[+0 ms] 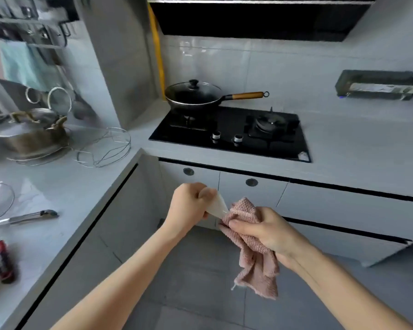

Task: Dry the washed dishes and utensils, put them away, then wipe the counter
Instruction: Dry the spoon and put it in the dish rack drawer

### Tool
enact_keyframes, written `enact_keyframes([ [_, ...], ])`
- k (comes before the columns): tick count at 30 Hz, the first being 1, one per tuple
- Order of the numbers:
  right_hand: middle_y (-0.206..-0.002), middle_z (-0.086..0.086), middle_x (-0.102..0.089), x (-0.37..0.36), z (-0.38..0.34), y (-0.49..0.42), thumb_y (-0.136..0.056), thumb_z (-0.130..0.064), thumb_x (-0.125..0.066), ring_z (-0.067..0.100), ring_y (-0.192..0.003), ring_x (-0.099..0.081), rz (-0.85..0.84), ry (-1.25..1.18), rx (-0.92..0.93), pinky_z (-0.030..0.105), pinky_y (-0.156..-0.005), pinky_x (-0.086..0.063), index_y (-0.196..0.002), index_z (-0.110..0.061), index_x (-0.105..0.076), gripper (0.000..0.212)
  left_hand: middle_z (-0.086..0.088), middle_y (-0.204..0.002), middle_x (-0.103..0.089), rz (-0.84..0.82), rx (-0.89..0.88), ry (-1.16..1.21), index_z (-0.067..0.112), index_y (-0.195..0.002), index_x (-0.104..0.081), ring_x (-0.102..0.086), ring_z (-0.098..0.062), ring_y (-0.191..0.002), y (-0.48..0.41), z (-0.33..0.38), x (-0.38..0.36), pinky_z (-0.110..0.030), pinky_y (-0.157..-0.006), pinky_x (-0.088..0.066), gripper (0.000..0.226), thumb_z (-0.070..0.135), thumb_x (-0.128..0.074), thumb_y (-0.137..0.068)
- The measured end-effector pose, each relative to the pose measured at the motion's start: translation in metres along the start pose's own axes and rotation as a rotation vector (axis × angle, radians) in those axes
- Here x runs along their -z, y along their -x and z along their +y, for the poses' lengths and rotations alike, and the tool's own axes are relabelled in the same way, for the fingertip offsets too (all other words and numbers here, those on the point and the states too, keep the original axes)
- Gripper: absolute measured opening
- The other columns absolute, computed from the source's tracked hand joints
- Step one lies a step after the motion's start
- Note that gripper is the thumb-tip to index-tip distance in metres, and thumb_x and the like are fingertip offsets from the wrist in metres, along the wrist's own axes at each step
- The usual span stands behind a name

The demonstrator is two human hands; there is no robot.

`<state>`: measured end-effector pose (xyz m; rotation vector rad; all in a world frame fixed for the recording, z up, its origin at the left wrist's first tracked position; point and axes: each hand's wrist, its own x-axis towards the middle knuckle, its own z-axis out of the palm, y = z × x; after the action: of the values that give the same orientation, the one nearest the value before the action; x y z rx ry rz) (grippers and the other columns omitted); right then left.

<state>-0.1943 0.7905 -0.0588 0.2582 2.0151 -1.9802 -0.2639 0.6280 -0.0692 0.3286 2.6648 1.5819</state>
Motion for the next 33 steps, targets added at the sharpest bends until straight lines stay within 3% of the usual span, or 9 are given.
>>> enact_keyframes([
  [5,-0.092,0.014,-0.075,0.094,0.023,0.016,-0.081,0.003,-0.069,0.027,-0.092,-0.071,0.251,-0.118,-0.030,0.036,-0.088,-0.056,-0.089,-0.005,-0.072,0.011,-0.009,-0.055,-0.063,-0.031,0.079,0.114,-0.002,-0.073,-0.066,-0.055,-0.007,-0.040,-0.048,0.024,-0.079,-0.022,-0.047,-0.044,0.028,0.016,-0.053,-0.091],
  [8,-0.087,0.008,-0.075,0.151,0.034,0.015,-0.083,-0.014,-0.073,0.018,-0.085,-0.072,0.473,-0.014,0.027,0.033,-0.084,-0.055,-0.089,-0.012,-0.074,0.007,-0.007,-0.053,-0.064,-0.150,0.093,0.144,0.005,-0.073,-0.068,-0.052,-0.007,-0.040,-0.077,0.041,-0.134,-0.019,-0.047,-0.042,0.027,0.018,-0.053,-0.091],
  [12,-0.082,0.000,-0.075,0.217,0.039,-0.003,-0.084,-0.018,-0.072,0.007,-0.079,-0.071,0.516,0.069,0.036,0.017,-0.069,-0.053,-0.089,-0.014,-0.072,0.006,-0.011,-0.061,-0.065,-0.325,0.114,0.248,0.004,-0.071,-0.068,-0.059,-0.011,-0.043,-0.121,0.068,-0.222,-0.020,-0.047,-0.047,0.022,0.012,-0.059,-0.089],
  [17,-0.088,0.009,-0.075,0.315,0.058,-0.033,-0.082,-0.009,-0.073,0.021,-0.088,-0.072,0.586,-0.041,-0.064,0.033,-0.085,-0.055,-0.083,-0.012,-0.072,0.003,-0.011,-0.067,-0.066,-0.523,0.227,0.324,0.002,-0.079,-0.067,-0.060,-0.010,-0.043,-0.178,0.085,-0.331,-0.018,-0.049,-0.050,0.015,0.013,-0.063,-0.089],
  [20,-0.087,0.011,-0.075,0.376,0.059,-0.048,-0.082,0.001,-0.070,0.019,-0.083,-0.073,0.639,-0.153,-0.154,0.029,-0.082,-0.057,-0.083,-0.009,-0.070,0.010,-0.012,-0.077,-0.068,-0.739,0.428,0.455,0.002,-0.093,-0.067,-0.067,-0.011,-0.055,-0.214,0.087,-0.389,-0.017,-0.054,-0.053,0.024,0.024,-0.058,-0.093],
  [22,-0.087,0.016,-0.075,0.422,0.061,-0.056,-0.081,0.005,-0.070,0.023,-0.082,-0.073,0.711,-0.250,-0.180,0.031,-0.081,-0.058,-0.084,-0.004,-0.070,0.009,-0.018,-0.097,-0.068,-0.871,0.702,0.697,0.001,-0.110,-0.062,-0.071,-0.024,-0.077,-0.245,0.079,-0.431,-0.030,-0.066,-0.059,0.041,0.036,-0.045,-0.097],
  [26,-0.081,0.016,-0.073,0.495,0.067,-0.066,-0.080,0.008,-0.069,0.016,-0.068,-0.072,0.818,-0.406,-0.230,0.020,-0.057,-0.055,-0.089,0.005,-0.067,0.010,-0.012,-0.144,-0.043,-0.474,1.231,1.206,0.003,-0.139,-0.037,-0.039,-0.033,-0.133,-0.286,0.035,-0.510,-0.046,-0.108,-0.031,0.047,0.032,-0.026,-0.103],
  [28,-0.079,0.013,-0.074,0.519,0.069,-0.070,-0.080,0.008,-0.069,0.014,-0.066,-0.071,0.814,-0.414,-0.258,0.018,-0.055,-0.053,-0.092,0.008,-0.066,0.013,-0.011,-0.140,-0.044,-0.240,1.321,1.369,0.005,-0.138,-0.038,-0.038,-0.029,-0.133,-0.296,0.018,-0.536,-0.040,-0.112,-0.027,0.048,0.034,-0.023,-0.103],
  [33,-0.063,0.006,-0.071,0.571,0.078,-0.081,-0.081,0.013,-0.065,0.009,-0.056,-0.069,0.739,-0.436,-0.273,0.015,-0.049,-0.051,-0.087,0.008,-0.064,0.008,-0.006,-0.111,-0.057,0.077,1.340,1.564,0.010,-0.097,-0.054,-0.053,-0.028,-0.111,-0.307,0.006,-0.581,-0.040,-0.109,-0.034,0.031,0.030,-0.031,-0.100],
])
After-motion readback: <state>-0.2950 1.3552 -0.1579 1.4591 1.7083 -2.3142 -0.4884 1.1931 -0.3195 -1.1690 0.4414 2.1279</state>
